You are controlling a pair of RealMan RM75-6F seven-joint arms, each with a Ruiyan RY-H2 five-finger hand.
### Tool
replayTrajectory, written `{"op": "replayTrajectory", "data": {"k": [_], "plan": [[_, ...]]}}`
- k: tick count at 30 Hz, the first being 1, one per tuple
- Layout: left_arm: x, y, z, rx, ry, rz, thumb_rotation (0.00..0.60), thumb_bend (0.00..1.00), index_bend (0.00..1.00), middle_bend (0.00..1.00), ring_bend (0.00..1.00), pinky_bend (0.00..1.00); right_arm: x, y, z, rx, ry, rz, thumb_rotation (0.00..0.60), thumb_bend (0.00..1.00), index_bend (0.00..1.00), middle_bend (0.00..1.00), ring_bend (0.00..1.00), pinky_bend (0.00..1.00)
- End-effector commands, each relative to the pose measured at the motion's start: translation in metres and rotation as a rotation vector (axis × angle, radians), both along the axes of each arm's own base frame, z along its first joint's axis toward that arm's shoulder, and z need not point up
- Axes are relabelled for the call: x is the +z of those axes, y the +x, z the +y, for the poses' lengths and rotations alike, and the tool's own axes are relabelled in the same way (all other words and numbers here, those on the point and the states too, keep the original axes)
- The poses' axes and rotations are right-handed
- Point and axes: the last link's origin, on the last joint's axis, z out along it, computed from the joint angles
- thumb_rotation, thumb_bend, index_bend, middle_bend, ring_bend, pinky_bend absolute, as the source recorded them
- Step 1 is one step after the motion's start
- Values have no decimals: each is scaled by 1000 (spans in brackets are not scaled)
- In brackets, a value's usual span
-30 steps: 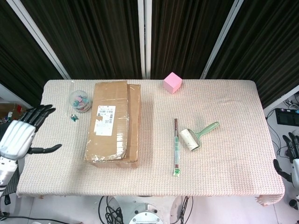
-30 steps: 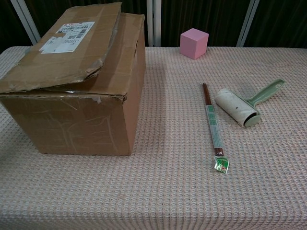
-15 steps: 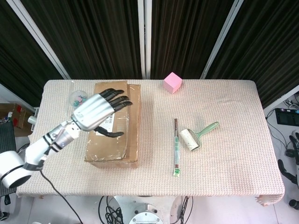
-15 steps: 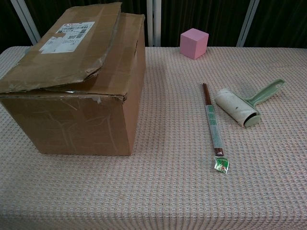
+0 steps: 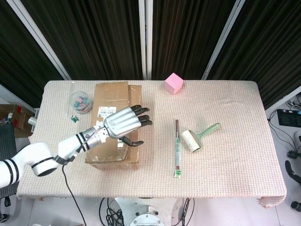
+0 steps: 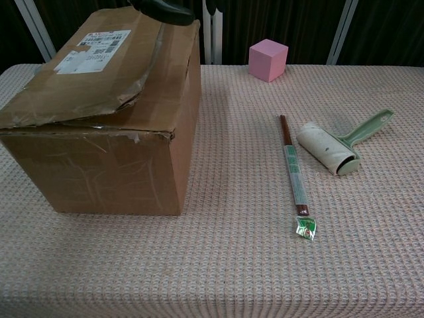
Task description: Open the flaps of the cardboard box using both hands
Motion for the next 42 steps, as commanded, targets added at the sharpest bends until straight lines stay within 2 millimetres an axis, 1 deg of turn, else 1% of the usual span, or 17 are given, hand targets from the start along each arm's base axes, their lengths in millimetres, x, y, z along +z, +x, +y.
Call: {"op": "replayTrajectory", "data": {"k": [1, 3, 5, 7, 18, 22, 25, 27, 31, 34, 37, 42], "plan": [[-6, -4, 2, 1, -8, 32, 204, 381, 258, 283, 94, 192, 3, 3, 1, 12, -9, 2, 600, 284, 0, 0, 0, 0], [-7, -8, 3, 10, -12, 59, 185, 399, 274, 292, 94, 193, 4, 4, 2, 13, -12, 2, 600, 281, 0, 0, 0, 0], [-8, -10, 4, 8, -9, 82, 144, 413, 294, 307, 94, 193, 4, 3, 2, 8, -11, 2, 600, 280, 0, 0, 0, 0], [-8, -12, 4, 6, -7, 93, 122, 420, 309, 322, 94, 193, 4, 2, 2, 2, -10, 1, 600, 280, 0, 0, 0, 0], [-14, -23, 3, -5, -7, 157, 119, 434, 319, 345, 94, 193, 1, -1, -1, -14, -21, -7, 600, 282, 0, 0, 0, 0], [-15, -26, 4, -34, 17, 198, 122, 434, 323, 351, 94, 192, 1, -2, -1, -20, -22, -7, 600, 282, 0, 0, 0, 0], [-14, -28, 4, -82, 48, 249, 97, 434, 346, 387, 94, 191, 1, -3, -1, -22, -21, -7, 600, 282, 0, 0, 0, 0], [-13, -29, 3, -96, 58, 268, 92, 434, 370, 410, 94, 190, 2, -2, -2, -2, -28, -13, 600, 281, 0, 0, 0, 0], [-8, -27, 2, -109, 80, 287, 91, 435, 399, 454, 95, 189, 3, -2, -3, 20, -37, -15, 600, 281, 0, 0, 0, 0], [-3, -25, -1, -123, 97, 296, 93, 438, 426, 512, 107, 189, 3, -1, -4, 26, -35, -11, 600, 279, 0, 0, 0, 0], [4, -25, -4, -129, 110, 306, 90, 440, 434, 530, 117, 189, 5, 2, -5, 42, -45, -13, 600, 276, 0, 0, 0, 0], [26, -27, -7, -127, 159, 326, 93, 439, 435, 537, 126, 189, 8, 8, -8, 66, -55, -2, 600, 275, 0, 0, 0, 0]]}}
